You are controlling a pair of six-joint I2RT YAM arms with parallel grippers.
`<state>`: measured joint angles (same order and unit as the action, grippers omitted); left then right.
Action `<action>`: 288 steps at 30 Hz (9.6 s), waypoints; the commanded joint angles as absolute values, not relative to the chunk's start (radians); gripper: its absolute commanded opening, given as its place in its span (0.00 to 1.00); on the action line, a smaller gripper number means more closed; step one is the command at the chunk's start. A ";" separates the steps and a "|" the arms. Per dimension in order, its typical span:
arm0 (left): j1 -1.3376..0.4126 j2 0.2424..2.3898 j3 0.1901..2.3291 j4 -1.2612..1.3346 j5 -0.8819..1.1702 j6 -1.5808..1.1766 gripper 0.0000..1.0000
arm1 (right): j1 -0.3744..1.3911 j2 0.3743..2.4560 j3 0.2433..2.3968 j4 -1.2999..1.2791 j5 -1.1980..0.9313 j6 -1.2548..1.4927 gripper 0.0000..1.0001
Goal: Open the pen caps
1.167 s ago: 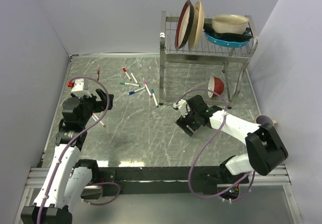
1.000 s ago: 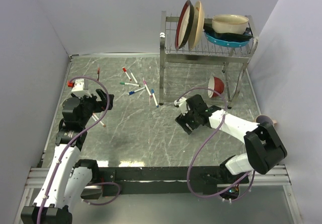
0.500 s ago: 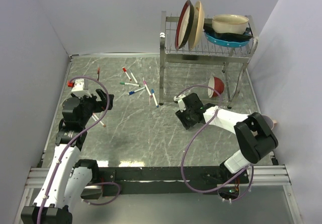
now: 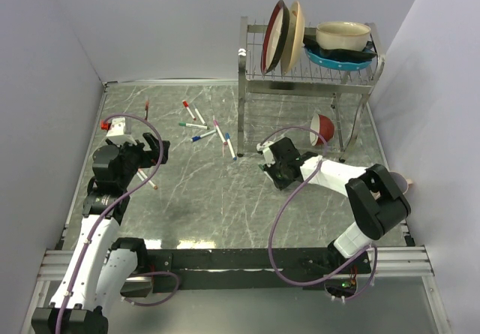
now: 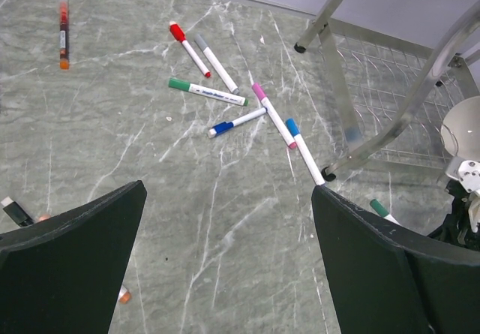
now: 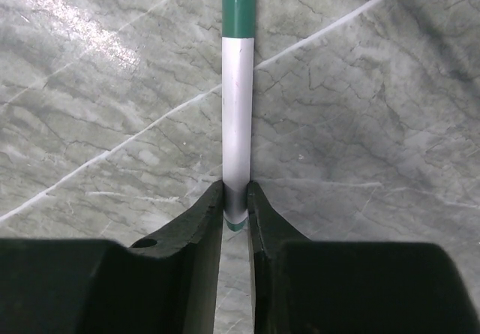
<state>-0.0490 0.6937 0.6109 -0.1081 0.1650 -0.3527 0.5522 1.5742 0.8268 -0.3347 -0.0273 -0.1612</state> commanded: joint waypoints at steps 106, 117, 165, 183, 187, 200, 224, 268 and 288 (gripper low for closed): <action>-0.591 1.095 0.271 0.107 -0.339 -1.408 0.02 | 0.580 1.663 0.948 -0.451 -0.005 -0.304 0.07; -0.592 1.147 0.311 -0.032 -0.347 -1.382 0.29 | 0.537 1.713 0.966 -0.489 -0.041 -0.305 0.41; -0.199 1.345 0.716 -0.505 -0.494 -1.072 0.62 | 0.535 1.330 0.928 -0.512 -0.276 -0.422 0.60; -0.192 1.491 0.776 -0.520 -0.426 -0.982 0.20 | 0.534 1.250 0.917 -0.515 -0.339 -0.430 0.60; -0.193 1.459 0.770 -0.505 -0.391 -0.954 0.10 | 0.535 1.239 0.916 -0.515 -0.351 -0.431 0.60; -0.196 0.998 0.531 -0.105 0.104 -0.822 0.01 | 0.535 1.192 0.916 -0.531 -0.550 -0.433 0.60; -0.830 1.291 0.251 1.120 0.078 -1.097 0.01 | 0.439 1.166 0.643 0.207 -0.908 0.357 0.58; -0.910 1.171 0.304 0.924 -0.129 -1.003 0.88 | 0.420 1.485 0.860 -0.181 -1.292 -0.029 0.00; -0.890 1.232 0.394 0.844 -0.092 -1.040 0.43 | 0.454 1.486 0.859 -0.161 -1.253 -0.015 0.00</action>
<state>-0.8913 1.2263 0.3538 0.8108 -0.1265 -1.0565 0.4492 1.4971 0.8341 -0.1879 -1.2572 -0.0231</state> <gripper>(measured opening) 0.474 0.212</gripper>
